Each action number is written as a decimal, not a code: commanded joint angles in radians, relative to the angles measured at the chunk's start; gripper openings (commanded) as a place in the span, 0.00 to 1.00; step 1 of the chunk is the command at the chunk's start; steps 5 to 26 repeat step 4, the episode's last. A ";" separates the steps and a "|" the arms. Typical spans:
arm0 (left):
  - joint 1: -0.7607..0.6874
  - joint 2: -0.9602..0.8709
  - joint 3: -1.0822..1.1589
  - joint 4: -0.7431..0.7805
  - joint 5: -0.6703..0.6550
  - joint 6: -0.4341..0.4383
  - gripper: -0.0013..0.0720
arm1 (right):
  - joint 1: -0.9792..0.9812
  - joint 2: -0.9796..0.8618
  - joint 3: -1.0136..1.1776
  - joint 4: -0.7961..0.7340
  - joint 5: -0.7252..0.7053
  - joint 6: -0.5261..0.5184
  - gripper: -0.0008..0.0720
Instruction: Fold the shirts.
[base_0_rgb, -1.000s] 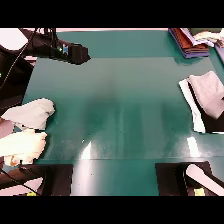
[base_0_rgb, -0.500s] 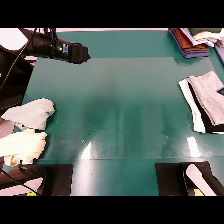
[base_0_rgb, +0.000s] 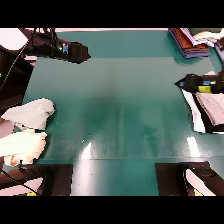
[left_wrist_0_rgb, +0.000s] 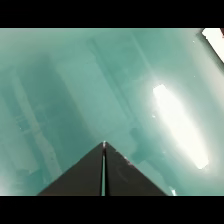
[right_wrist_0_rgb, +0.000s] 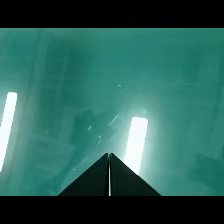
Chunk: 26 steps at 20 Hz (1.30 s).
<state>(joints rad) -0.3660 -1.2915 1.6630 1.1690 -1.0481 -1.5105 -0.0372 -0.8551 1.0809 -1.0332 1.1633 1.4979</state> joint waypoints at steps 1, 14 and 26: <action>0.000 -0.001 0.000 0.000 0.001 0.000 0.05 | 0.135 0.001 0.000 -0.043 -0.039 -0.001 0.03; 0.000 -0.001 0.000 -0.001 0.001 0.000 0.05 | 0.139 0.001 0.000 -0.041 -0.038 0.000 0.03; 0.000 -0.001 0.000 -0.001 0.001 0.000 0.05 | 0.139 0.001 0.000 -0.041 -0.038 0.000 0.03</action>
